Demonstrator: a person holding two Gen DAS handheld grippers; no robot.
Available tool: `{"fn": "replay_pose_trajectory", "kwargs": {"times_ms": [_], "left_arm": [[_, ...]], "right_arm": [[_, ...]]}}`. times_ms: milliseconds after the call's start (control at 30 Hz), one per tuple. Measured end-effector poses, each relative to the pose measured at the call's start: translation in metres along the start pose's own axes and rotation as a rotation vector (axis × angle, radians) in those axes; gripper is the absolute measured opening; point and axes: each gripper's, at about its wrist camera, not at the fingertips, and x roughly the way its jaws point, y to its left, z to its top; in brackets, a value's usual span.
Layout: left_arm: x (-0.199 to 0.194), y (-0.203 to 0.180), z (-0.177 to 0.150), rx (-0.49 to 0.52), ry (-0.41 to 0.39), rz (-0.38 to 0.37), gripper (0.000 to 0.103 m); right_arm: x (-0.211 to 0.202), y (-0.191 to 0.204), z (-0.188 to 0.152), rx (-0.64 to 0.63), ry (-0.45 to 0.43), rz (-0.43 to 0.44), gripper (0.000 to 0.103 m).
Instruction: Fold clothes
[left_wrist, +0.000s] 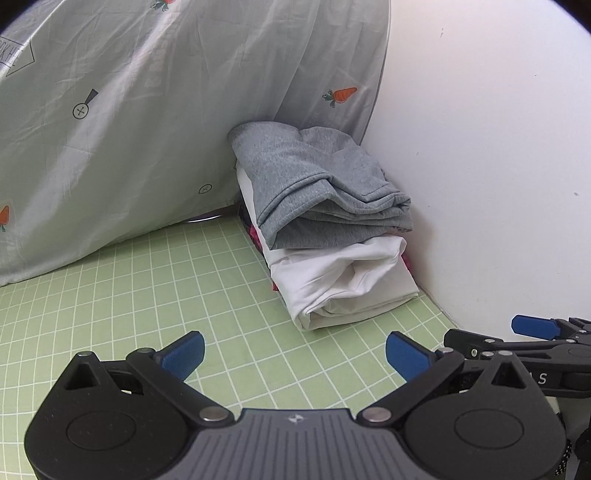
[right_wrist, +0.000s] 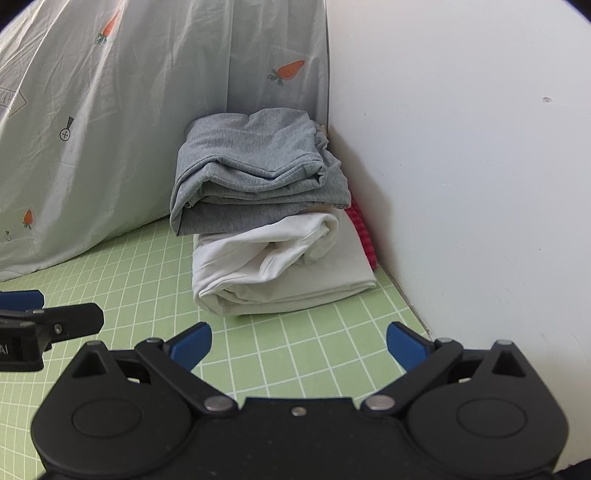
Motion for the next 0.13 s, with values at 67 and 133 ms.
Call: {"fn": "replay_pose_trajectory", "kwargs": {"times_ms": [67,133], "left_arm": [[-0.0025,-0.0001,-0.0007,0.004,-0.005,0.000,0.103],[-0.0049,-0.0002,-0.0013,0.007,-0.008,0.000,0.103]], "right_arm": [[-0.0027,0.0005,-0.0007,0.003,-0.006,-0.001,0.102],[-0.0048,0.0009,-0.0011,0.004,-0.010,0.000,0.102]]}}
